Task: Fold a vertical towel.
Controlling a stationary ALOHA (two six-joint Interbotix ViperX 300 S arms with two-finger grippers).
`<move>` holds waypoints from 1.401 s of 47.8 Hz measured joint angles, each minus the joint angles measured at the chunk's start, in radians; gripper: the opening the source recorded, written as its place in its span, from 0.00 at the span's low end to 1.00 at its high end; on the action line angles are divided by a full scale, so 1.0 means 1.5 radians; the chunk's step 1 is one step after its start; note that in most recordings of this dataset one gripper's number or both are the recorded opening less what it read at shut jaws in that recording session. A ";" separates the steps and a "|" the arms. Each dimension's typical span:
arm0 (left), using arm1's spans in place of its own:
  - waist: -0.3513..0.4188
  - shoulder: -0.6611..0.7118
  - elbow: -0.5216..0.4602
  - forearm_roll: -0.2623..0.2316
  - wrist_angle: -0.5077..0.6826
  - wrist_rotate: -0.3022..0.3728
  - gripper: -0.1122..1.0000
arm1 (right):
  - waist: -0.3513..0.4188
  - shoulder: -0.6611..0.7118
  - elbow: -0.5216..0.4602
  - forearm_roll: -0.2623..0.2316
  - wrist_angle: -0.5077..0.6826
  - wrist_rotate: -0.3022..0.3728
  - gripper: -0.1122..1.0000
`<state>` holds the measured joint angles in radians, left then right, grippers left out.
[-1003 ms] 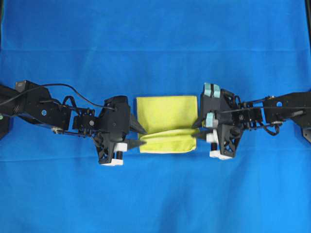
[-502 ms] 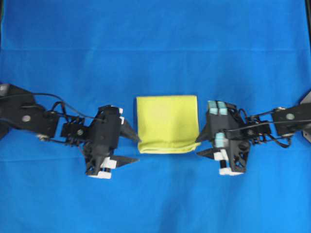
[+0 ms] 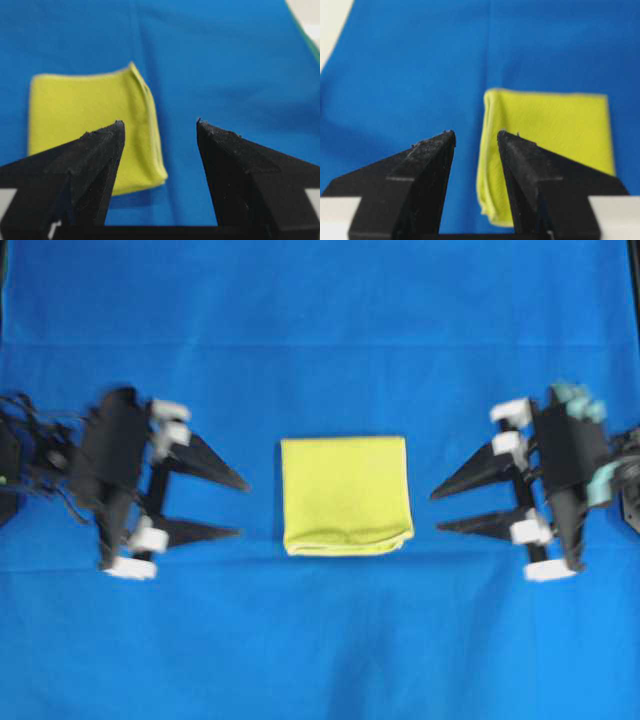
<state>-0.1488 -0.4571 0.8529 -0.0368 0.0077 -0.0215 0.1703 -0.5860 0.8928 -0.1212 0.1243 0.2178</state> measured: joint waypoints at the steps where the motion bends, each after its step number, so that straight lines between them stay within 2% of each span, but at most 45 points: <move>1: 0.002 -0.013 0.003 0.000 0.002 0.003 0.60 | -0.001 -0.012 0.000 -0.003 0.004 0.000 0.52; 6: 0.015 -0.081 0.026 0.000 0.007 0.020 0.60 | -0.012 -0.074 0.000 -0.021 0.030 0.001 0.51; 19: 0.048 -0.267 0.094 0.000 0.041 0.043 0.60 | -0.045 -0.211 0.012 -0.044 0.097 0.000 0.51; 28: 0.083 -0.385 0.167 0.001 0.060 0.044 0.60 | -0.086 -0.284 0.063 -0.045 0.106 0.003 0.51; 43: 0.109 -0.560 0.302 0.000 0.064 0.027 0.60 | -0.145 -0.414 0.196 -0.044 0.076 0.030 0.51; 51: 0.116 -0.602 0.335 0.001 0.073 0.015 0.60 | -0.170 -0.448 0.251 -0.044 0.058 0.062 0.50; 67: 0.123 -0.603 0.342 0.001 0.081 0.014 0.60 | -0.177 -0.450 0.258 -0.044 0.050 0.067 0.50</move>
<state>0.0353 -1.3622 1.3652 -0.0353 0.1289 0.0000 -0.0951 -1.2609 1.2793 -0.1871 0.1994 0.3191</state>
